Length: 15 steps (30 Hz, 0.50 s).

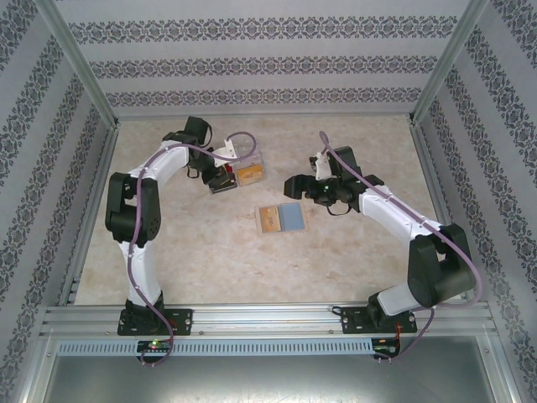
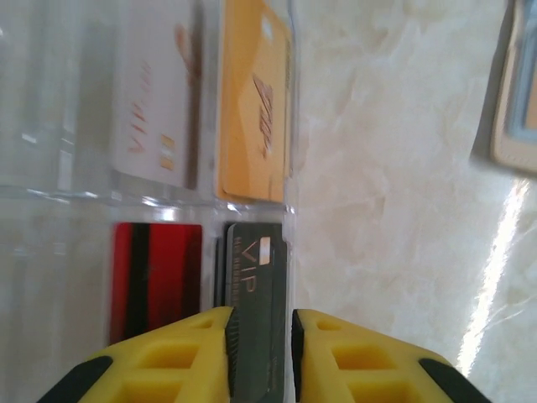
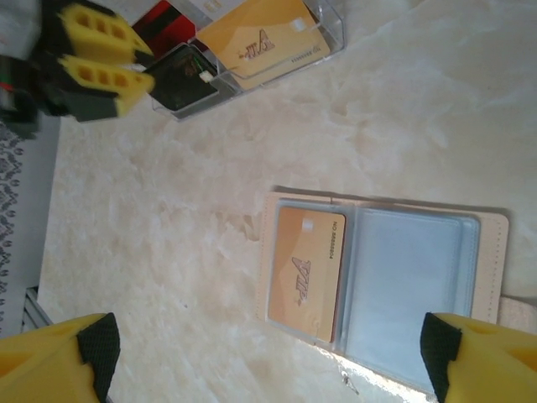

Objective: Take the credit cards out of the card holder

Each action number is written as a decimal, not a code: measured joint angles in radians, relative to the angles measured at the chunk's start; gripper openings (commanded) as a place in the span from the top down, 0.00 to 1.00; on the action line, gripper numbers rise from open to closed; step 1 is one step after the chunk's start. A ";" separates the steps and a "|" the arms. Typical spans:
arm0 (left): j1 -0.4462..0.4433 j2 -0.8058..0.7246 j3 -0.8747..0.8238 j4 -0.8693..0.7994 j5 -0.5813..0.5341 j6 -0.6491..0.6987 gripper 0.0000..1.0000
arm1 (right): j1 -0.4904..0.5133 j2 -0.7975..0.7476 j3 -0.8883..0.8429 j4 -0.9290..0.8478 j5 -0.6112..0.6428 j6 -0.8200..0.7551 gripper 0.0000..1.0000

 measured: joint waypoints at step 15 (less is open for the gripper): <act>-0.003 -0.389 -0.357 0.340 -0.034 -0.764 0.59 | 0.188 0.132 0.016 -0.026 0.199 0.063 0.41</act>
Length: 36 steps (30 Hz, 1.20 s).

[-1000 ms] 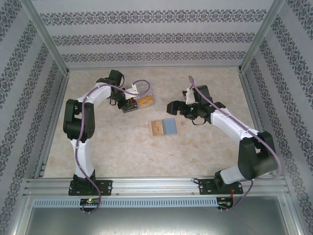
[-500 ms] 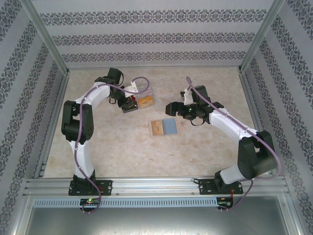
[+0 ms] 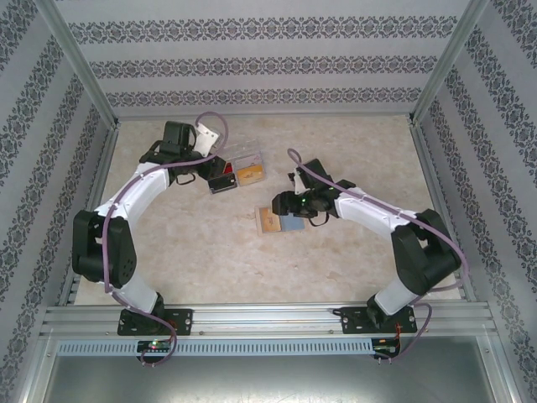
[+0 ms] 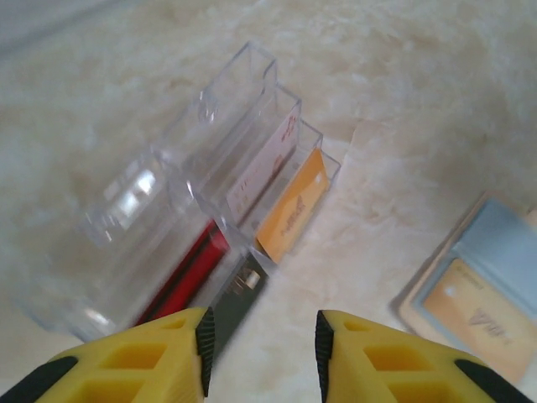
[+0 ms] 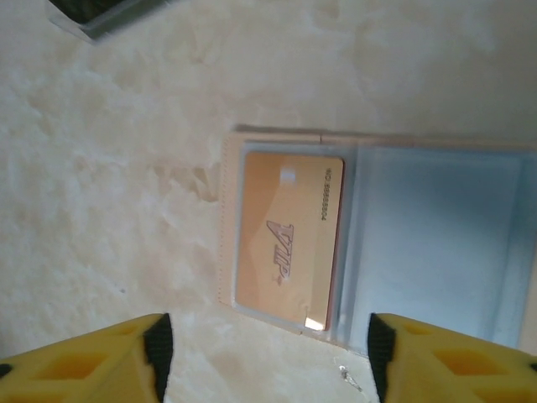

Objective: Take the credit cards out of the card holder

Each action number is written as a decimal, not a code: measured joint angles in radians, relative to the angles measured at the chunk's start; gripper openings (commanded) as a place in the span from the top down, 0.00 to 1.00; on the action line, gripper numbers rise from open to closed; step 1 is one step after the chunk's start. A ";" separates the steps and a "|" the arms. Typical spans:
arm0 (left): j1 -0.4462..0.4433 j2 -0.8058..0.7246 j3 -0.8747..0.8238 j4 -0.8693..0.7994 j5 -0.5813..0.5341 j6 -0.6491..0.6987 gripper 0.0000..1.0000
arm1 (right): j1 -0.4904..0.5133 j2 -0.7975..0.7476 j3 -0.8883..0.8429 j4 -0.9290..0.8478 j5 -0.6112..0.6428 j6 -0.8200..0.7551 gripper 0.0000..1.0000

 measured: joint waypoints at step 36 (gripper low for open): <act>-0.300 -0.006 -0.326 0.146 -0.062 -0.864 0.52 | 0.040 0.199 -0.005 0.132 -0.019 0.191 0.65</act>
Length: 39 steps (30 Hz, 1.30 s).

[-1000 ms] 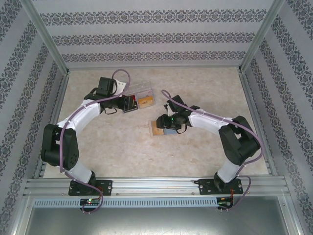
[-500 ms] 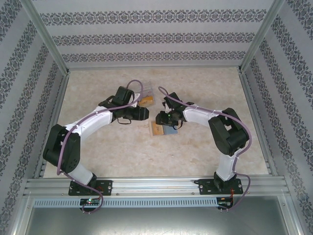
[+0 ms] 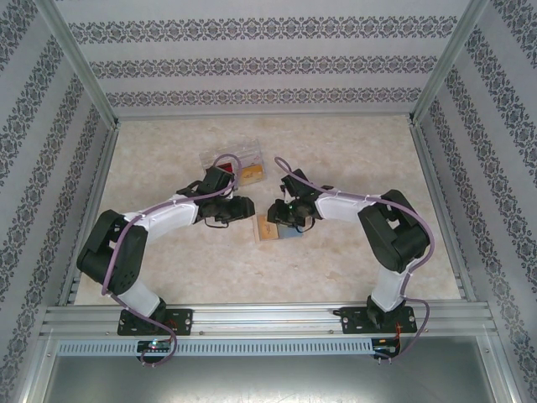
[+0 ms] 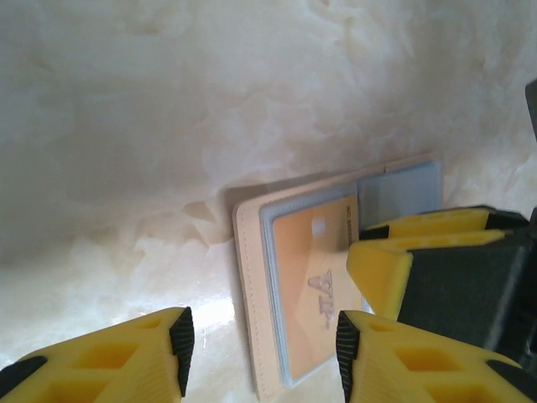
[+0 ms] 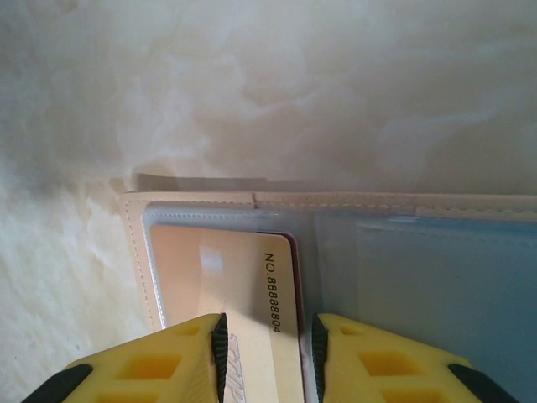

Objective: Take the credit cards out of the card holder

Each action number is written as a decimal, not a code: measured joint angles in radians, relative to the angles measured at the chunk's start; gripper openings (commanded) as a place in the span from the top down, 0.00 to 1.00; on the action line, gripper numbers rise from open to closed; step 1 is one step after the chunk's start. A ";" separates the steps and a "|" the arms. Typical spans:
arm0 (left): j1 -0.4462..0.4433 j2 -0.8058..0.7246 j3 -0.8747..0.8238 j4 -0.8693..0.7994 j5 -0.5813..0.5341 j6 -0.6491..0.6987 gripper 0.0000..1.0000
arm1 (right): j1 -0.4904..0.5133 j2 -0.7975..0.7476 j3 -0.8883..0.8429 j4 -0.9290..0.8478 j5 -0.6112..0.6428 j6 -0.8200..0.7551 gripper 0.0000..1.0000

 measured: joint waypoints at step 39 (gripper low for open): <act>-0.103 0.176 0.021 0.087 0.007 -0.227 0.92 | -0.045 -0.012 -0.019 -0.017 -0.083 -0.101 0.79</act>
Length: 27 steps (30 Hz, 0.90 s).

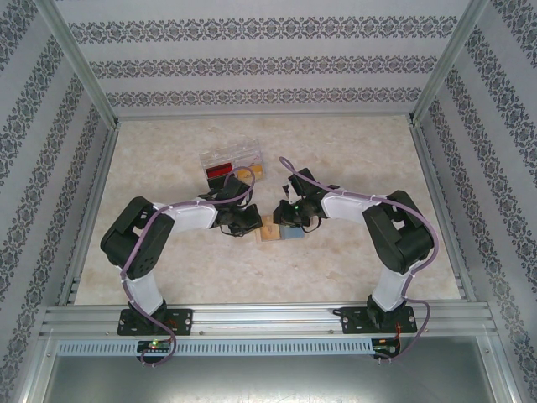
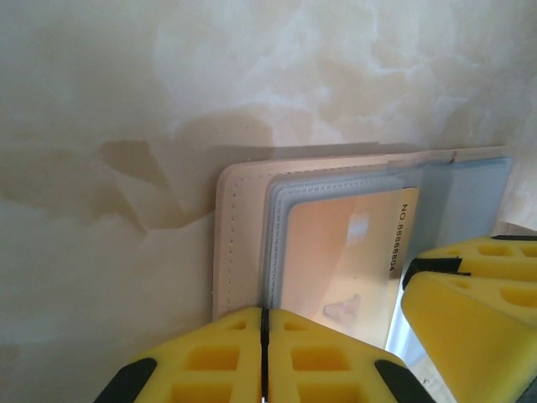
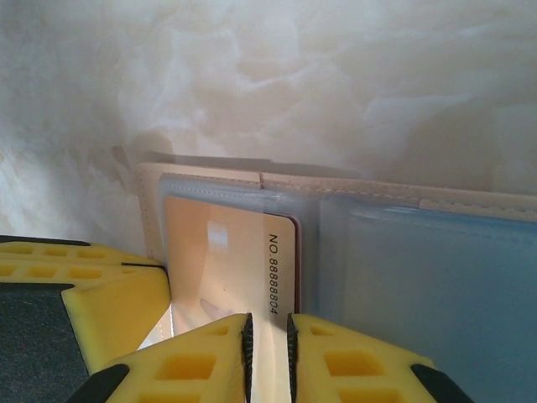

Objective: Take the credit cards out of the card holder

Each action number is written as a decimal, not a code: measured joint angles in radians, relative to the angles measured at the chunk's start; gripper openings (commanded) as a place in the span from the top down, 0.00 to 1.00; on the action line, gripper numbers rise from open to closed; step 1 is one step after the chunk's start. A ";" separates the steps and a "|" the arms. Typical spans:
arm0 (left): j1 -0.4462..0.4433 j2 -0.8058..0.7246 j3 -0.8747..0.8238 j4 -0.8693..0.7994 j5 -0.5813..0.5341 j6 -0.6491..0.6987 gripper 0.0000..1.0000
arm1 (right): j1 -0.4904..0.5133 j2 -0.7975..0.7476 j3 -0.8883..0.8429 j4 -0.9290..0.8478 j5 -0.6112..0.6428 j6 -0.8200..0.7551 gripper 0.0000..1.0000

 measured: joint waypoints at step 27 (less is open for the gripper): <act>0.000 0.018 0.023 -0.018 -0.025 0.035 0.99 | -0.007 0.007 -0.021 0.027 0.003 0.005 0.78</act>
